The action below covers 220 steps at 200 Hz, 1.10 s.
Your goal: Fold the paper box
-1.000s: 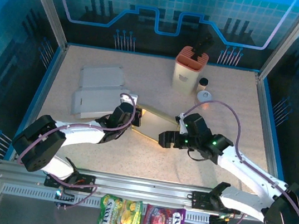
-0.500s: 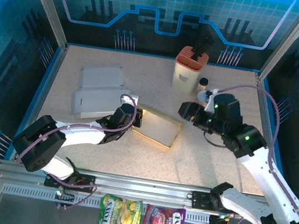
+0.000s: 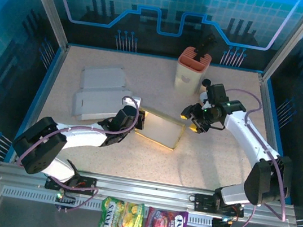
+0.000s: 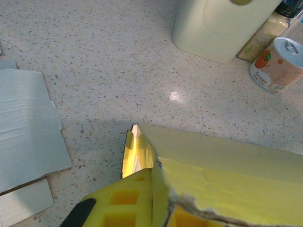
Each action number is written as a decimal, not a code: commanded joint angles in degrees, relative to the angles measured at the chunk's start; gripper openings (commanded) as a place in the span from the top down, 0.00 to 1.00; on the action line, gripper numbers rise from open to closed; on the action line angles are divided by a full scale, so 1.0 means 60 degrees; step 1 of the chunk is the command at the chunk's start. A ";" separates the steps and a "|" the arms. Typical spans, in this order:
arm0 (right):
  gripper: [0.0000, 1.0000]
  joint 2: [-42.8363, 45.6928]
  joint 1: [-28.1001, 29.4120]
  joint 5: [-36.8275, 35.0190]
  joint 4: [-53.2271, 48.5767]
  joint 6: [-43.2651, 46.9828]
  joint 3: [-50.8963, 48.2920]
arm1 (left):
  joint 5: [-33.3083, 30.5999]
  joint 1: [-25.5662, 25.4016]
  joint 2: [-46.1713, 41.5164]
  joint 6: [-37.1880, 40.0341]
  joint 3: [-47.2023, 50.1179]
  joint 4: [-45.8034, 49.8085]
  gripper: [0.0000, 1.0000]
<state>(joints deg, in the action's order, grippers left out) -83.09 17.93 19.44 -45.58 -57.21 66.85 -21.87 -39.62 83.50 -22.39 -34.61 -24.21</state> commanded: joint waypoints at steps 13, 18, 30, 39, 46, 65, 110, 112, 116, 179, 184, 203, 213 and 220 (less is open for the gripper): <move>0.49 -0.0229 0.0303 0.0481 0.0247 -0.0288 -0.0311 | -0.0033 -0.0150 -0.0150 -0.0119 -0.0064 0.0384 1.00; 0.51 -0.0244 0.0333 0.0491 0.0327 -0.0317 -0.0382 | -0.0032 -0.0161 -0.0148 -0.0134 -0.0062 0.0398 1.00; 0.54 -0.0301 0.0414 0.0471 0.0405 -0.0309 -0.0502 | -0.0028 -0.0180 -0.0176 -0.0172 -0.0048 0.0456 1.00; 0.56 -0.0367 0.0481 0.0423 0.0397 -0.0252 -0.0561 | -0.0018 -0.0208 -0.0205 -0.0204 -0.0018 0.0500 1.00; 0.57 -0.0415 0.0519 0.0387 0.0388 -0.0209 -0.0614 | -0.0025 -0.0231 -0.0234 -0.0243 -0.0004 0.0530 1.00; 0.61 -0.0476 0.0620 0.0285 0.0489 -0.0138 -0.0874 | -0.0003 -0.0269 -0.0336 -0.0372 0.0077 0.0634 1.00; 0.68 -0.0527 0.0768 -0.0193 0.0565 0.0093 -0.1273 | 0.0145 -0.0400 -0.0662 -0.0875 0.0375 0.0982 0.99; 0.68 -0.0523 0.0781 -0.0215 0.0566 0.0103 -0.1281 | 0.0148 -0.0414 -0.0679 -0.0899 0.0395 0.0997 0.99; 0.68 -0.0522 0.0789 -0.0237 0.0551 0.0135 -0.1304 | 0.0156 -0.0435 -0.0714 -0.0972 0.0425 0.1062 0.98; 0.69 -0.0645 0.0915 -0.0680 0.0566 0.0457 -0.1596 | 0.0586 -0.0557 -0.1553 -0.1974 0.0596 0.2663 0.61; 0.69 -0.0678 0.0922 -0.0691 0.0562 0.0488 -0.1591 | 0.0634 -0.0558 -0.1663 -0.2021 0.0610 0.2784 0.60; 0.68 -0.0847 0.0938 -0.0757 0.0524 0.0631 -0.1526 | 0.0880 -0.0574 -0.2118 -0.2286 0.0581 0.3476 0.57; 0.68 -0.0927 0.0937 -0.0801 0.0437 0.0722 -0.1464 | 0.1041 -0.0569 -0.2447 -0.2446 0.0543 0.3912 0.56; 0.67 -0.0971 0.0924 -0.0850 0.0360 0.0800 -0.1407 | 0.1168 -0.0563 -0.2723 -0.2574 0.0482 0.4265 0.55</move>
<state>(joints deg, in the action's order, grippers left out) -87.50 22.63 16.32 -41.32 -54.74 57.91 -18.11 -42.61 71.85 -34.39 -31.73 -6.63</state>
